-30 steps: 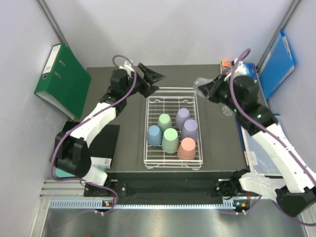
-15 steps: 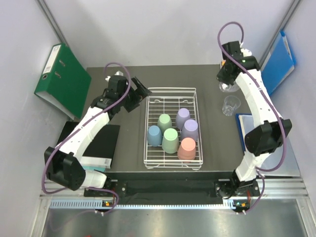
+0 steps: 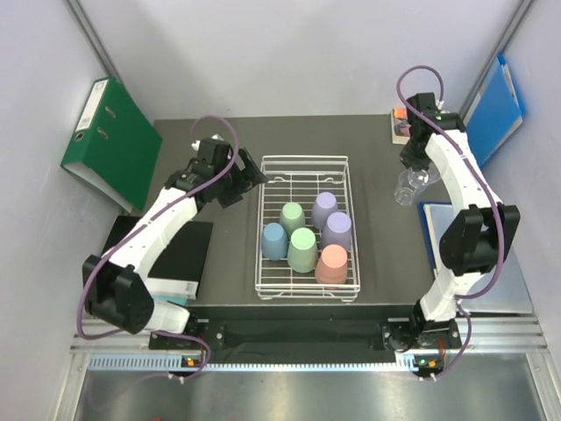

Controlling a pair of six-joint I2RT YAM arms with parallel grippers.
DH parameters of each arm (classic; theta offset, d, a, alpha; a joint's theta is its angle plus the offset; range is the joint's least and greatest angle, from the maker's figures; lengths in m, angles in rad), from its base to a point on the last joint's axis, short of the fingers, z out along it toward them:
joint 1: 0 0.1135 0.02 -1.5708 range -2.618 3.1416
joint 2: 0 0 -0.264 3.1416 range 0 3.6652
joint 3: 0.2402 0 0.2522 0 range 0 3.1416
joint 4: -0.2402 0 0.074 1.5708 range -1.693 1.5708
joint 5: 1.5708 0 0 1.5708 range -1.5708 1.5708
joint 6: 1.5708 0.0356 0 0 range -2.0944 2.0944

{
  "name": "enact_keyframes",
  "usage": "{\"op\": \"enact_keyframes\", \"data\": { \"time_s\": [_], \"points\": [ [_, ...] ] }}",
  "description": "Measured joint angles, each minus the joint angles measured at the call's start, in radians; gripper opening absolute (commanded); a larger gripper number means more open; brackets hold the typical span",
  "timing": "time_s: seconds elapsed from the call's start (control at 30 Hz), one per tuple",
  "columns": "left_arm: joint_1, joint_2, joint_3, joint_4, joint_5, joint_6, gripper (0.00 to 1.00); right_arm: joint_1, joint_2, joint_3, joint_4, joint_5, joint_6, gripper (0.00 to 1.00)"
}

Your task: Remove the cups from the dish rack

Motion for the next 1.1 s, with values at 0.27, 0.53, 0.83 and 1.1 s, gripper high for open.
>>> {"op": "enact_keyframes", "data": {
  "time_s": [0.27,0.53,0.83,1.1],
  "points": [
    [-0.003,0.043,0.000,-0.010,0.000,0.014,0.99,-0.027,0.037,0.018,0.047,-0.006,-0.027,0.00],
    [-0.006,0.099,0.019,-0.008,0.001,0.015,0.99,-0.029,0.137,0.030,0.081,-0.027,-0.042,0.00],
    [-0.010,0.138,0.048,-0.009,0.001,0.019,0.99,-0.029,0.190,0.030,0.104,-0.055,-0.068,0.26],
    [-0.010,0.156,0.068,-0.011,0.001,0.031,0.99,-0.029,0.193,0.042,0.120,-0.089,-0.076,0.43]
  ]
}}
